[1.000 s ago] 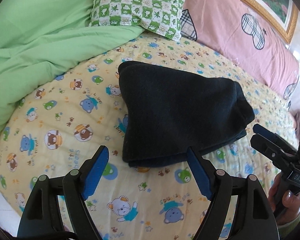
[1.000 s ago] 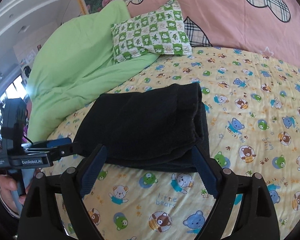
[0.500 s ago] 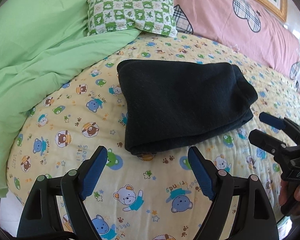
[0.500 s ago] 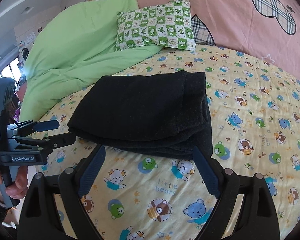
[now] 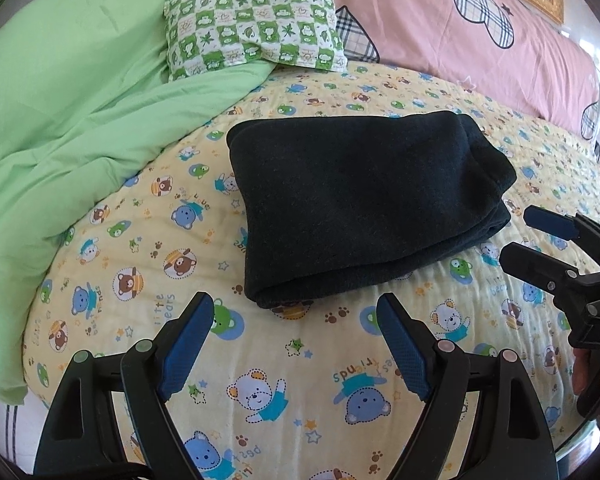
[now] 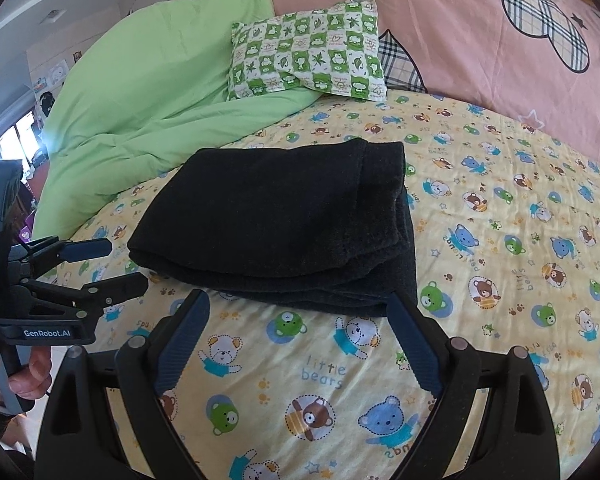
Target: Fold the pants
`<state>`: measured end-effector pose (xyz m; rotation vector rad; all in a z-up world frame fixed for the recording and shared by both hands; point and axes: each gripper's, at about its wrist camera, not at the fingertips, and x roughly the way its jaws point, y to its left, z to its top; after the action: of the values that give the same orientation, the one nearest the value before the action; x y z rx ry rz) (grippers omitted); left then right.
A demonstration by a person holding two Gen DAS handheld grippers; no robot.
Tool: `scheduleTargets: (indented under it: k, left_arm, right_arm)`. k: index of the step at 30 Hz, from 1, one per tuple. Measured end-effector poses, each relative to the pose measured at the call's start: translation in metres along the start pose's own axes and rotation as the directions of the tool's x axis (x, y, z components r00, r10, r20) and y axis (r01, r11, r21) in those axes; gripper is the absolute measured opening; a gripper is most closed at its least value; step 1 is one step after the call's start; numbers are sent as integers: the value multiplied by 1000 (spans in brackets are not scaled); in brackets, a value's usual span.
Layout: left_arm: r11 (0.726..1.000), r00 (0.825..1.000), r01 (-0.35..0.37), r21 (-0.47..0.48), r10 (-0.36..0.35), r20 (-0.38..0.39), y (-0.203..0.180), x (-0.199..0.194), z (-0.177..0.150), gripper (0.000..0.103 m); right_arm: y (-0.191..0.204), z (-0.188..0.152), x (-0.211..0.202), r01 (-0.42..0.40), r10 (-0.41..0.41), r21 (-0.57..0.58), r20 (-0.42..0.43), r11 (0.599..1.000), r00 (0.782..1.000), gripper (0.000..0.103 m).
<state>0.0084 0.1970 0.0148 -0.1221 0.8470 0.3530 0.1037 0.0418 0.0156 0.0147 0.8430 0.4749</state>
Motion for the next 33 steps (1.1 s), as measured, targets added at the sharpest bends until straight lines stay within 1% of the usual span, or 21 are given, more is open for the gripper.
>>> scheduleTargets:
  k: [14,33]
  left_arm:
    - [1000,1000,1,12,-1,-21,-2,10,-1,84]
    - [1000,1000,-5,16,5,-27,-2,18,0,84]
  right_arm:
    - [3,1,5,-15,15,-18,-9,1000,1000,91]
    - [5,2,11,-38,37,-36,-26,999,999,92]
